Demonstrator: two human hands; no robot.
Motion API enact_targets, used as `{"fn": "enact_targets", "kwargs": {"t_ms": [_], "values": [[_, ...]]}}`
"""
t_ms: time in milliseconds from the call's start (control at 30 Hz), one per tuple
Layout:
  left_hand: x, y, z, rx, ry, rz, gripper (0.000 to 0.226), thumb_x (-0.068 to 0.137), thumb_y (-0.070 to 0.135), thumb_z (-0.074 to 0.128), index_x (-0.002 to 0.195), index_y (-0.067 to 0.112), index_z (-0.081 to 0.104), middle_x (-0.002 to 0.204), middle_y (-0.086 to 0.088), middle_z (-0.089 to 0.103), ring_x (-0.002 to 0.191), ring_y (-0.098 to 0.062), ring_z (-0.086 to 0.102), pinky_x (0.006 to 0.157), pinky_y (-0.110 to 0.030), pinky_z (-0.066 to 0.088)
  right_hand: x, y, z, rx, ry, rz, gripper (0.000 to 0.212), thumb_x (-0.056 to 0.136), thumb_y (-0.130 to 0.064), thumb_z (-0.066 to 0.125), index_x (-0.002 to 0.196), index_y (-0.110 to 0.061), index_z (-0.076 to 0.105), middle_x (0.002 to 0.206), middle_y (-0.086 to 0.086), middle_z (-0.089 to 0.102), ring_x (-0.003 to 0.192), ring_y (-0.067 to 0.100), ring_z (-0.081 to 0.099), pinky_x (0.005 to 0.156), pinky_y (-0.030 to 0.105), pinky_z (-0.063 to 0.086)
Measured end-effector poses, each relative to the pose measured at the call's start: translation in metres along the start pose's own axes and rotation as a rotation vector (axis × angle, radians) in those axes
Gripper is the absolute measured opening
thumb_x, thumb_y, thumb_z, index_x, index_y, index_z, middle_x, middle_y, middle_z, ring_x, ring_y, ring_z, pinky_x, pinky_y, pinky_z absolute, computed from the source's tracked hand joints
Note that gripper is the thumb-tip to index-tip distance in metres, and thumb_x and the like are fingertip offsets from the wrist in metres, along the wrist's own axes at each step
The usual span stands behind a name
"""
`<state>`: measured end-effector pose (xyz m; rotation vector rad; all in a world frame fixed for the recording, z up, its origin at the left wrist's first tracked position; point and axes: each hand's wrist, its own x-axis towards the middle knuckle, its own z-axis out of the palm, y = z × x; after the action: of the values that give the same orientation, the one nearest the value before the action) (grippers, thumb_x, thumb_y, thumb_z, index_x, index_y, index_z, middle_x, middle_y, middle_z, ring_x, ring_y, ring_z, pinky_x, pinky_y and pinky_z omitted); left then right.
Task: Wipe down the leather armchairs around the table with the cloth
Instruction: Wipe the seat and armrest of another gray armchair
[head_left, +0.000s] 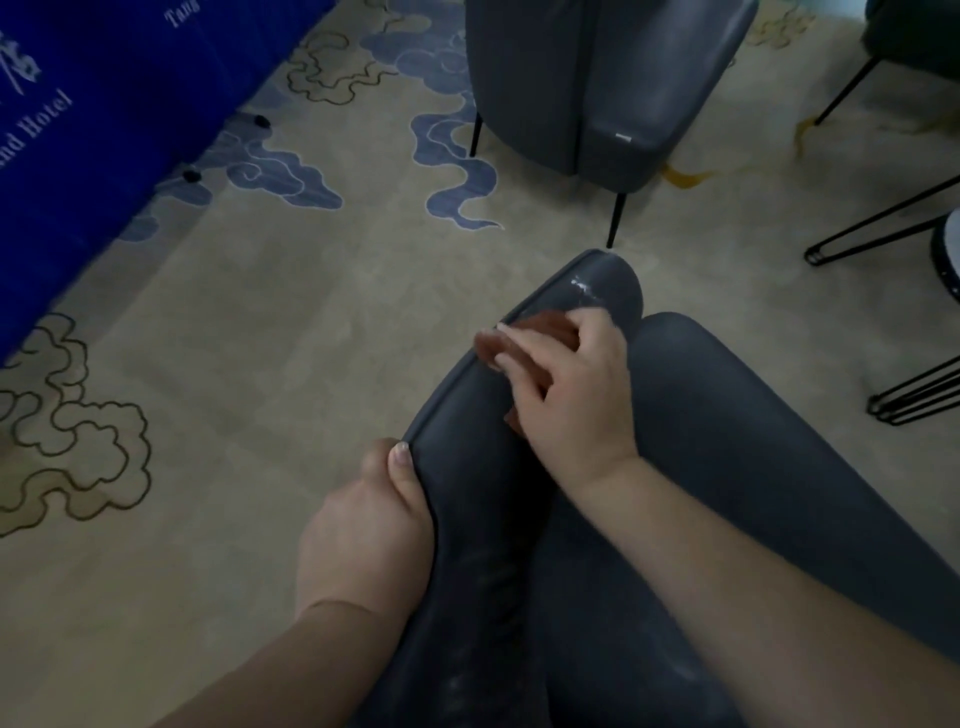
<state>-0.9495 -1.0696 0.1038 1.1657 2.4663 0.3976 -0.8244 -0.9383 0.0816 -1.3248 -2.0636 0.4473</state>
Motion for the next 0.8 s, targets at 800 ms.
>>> {"fn": "enact_targets", "kwargs": {"t_ms": [800], "values": [[-0.005, 0.002, 0.001, 0.008, 0.015, 0.01, 0.038, 0.096, 0.046, 0.011, 0.091, 0.027, 0.043, 0.063, 0.003, 0.043, 0.063, -0.029, 0.043, 0.058, -0.034, 0.033, -0.028, -0.002, 0.002, 0.18, 0.168, 0.139, 0.03, 0.091, -0.029, 0.06, 0.12, -0.028, 0.067, 0.117, 0.007, 0.044, 0.108, 0.021, 0.045, 0.101, 0.027, 0.036]]}}
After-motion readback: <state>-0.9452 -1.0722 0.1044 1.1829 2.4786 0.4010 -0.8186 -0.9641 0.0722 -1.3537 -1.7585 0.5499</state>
